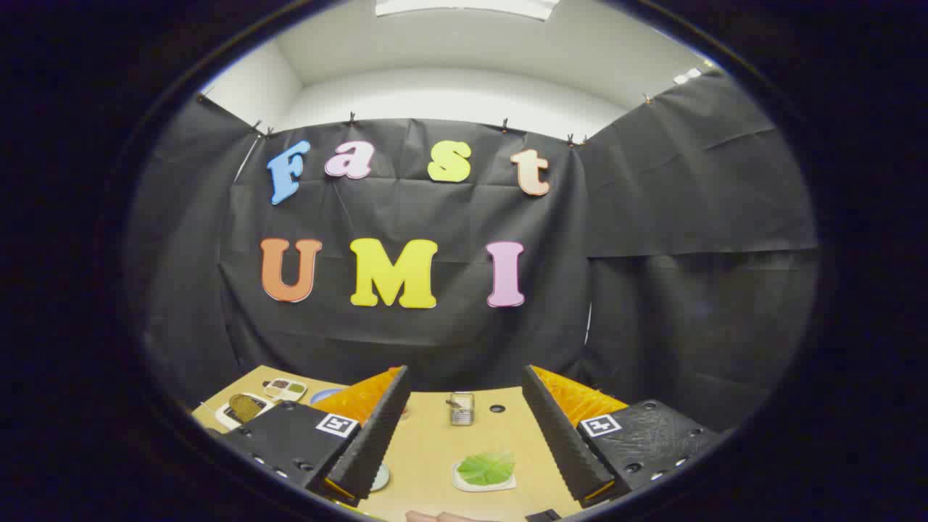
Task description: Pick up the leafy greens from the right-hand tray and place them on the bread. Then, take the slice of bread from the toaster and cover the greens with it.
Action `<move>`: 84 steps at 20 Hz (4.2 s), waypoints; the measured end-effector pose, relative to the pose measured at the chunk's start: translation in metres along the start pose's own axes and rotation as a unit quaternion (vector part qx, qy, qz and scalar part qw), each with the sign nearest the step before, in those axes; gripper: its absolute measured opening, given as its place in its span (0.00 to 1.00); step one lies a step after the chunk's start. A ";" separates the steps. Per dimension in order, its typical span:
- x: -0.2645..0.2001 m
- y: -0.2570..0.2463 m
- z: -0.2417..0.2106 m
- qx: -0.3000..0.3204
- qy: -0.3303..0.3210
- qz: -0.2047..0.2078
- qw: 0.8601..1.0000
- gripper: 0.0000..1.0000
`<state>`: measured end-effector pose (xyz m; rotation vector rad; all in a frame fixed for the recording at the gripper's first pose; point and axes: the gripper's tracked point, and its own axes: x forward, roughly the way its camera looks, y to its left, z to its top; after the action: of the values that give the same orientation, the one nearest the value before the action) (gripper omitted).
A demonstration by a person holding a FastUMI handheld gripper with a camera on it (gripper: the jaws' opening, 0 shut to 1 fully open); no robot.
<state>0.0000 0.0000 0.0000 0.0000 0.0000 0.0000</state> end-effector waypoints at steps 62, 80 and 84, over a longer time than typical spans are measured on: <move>0.275 -0.089 -0.426 -0.007 0.428 0.084 0.900 0.13; 0.174 -0.022 -0.308 -0.012 0.331 0.088 0.939 0.01; 0.162 -0.013 -0.326 -0.040 0.349 0.068 0.934 0.01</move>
<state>0.1623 -0.0127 -0.3259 -0.0821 0.7134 0.1389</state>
